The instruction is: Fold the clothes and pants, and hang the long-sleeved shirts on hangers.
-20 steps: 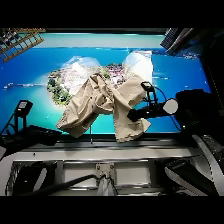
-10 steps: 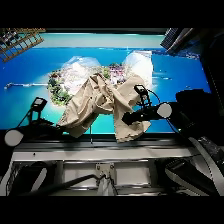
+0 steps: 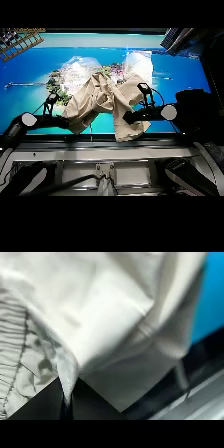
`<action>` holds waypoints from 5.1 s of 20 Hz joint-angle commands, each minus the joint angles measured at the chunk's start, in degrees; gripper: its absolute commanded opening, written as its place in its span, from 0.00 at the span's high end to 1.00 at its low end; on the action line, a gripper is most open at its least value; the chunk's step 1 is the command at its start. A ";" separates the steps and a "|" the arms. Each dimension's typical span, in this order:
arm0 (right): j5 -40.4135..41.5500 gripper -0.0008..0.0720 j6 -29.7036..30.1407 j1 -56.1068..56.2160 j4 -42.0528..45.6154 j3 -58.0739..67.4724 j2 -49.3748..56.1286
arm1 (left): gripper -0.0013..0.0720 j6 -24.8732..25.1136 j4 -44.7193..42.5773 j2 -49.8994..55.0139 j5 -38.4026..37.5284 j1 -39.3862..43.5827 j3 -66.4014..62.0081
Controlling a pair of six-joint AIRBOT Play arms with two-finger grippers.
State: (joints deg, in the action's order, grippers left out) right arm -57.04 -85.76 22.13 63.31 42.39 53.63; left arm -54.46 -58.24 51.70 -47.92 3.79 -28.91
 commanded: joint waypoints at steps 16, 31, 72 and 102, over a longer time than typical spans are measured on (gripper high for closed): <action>22.91 0.11 -15.10 13.49 14.99 5.55 15.82 | 0.97 -12.90 1.25 -34.25 5.01 0.00 -7.50; 20.11 0.97 -21.64 15.30 30.25 7.50 23.58 | 0.97 -15.45 -6.29 -34.25 5.99 -0.02 -7.50; 19.82 0.30 -16.68 -16.09 32.74 40.00 27.52 | 0.45 -46.99 -55.47 23.89 -2.16 -7.61 -38.95; -19.87 0.30 5.77 -21.73 7.43 30.64 26.38 | 0.29 -32.94 -20.98 21.14 10.93 -35.30 -14.58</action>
State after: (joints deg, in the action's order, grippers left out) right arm -77.10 -80.25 0.12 70.85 73.93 80.14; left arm -88.01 -79.85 71.22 -40.77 -31.18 -43.48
